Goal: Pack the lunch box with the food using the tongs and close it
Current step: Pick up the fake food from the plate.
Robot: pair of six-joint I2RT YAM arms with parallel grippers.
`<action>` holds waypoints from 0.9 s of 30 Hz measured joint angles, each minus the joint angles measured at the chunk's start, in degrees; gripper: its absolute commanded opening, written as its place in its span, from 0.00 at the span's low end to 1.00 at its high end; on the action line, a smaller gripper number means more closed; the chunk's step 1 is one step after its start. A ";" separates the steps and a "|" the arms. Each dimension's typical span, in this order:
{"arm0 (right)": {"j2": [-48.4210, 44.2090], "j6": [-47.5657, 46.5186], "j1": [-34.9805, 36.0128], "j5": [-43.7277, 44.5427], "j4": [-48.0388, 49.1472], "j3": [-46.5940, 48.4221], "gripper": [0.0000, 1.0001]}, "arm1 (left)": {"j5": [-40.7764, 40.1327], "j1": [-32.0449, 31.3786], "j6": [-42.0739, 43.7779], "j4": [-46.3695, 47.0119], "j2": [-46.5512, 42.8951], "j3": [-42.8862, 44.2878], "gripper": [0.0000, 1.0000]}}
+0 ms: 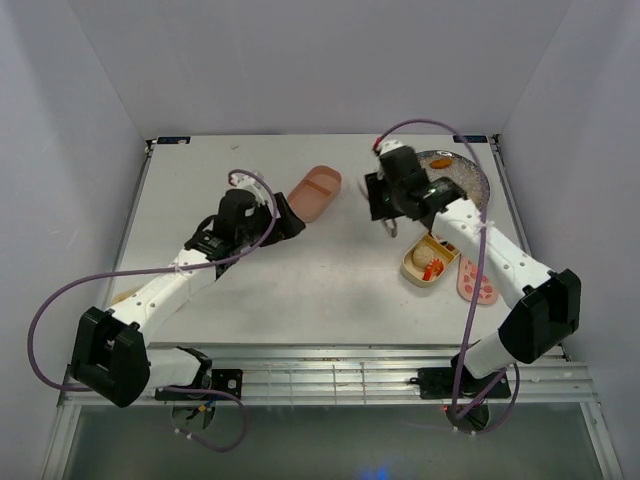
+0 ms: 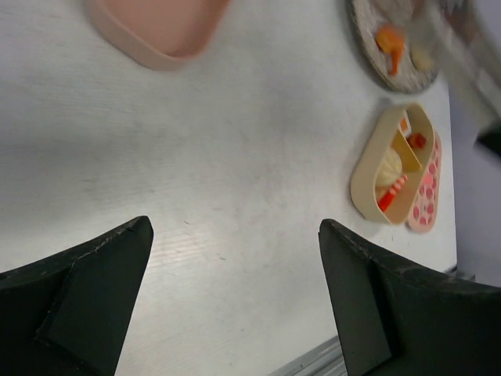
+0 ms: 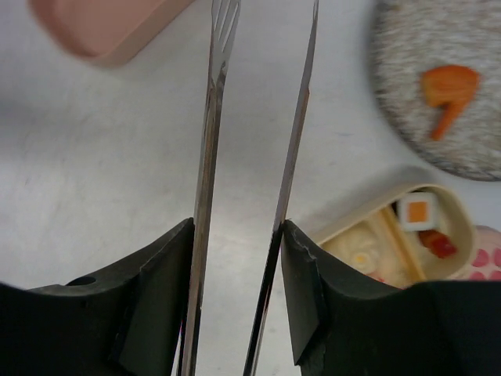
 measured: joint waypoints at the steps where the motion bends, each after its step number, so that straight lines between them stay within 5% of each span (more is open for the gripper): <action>1: 0.00 -0.31 -2.82 -0.24 -0.31 1.18 0.52 | -0.72 -2.36 0.02 0.92 -0.46 -0.81 0.98; 8: 2.01 -1.42 -19.17 -1.62 -0.85 7.04 0.51 | -5.60 -14.60 1.31 6.91 -1.36 -6.93 0.98; 15: 3.98 -1.75 -28.04 -0.46 -1.90 5.44 0.51 | -8.09 -15.67 3.91 14.29 -3.56 -16.15 0.98; 27: 0.74 -3.78 -36.79 0.13 -0.33 -5.09 0.53 | -8.09 -16.44 4.85 18.32 -5.88 -16.44 0.98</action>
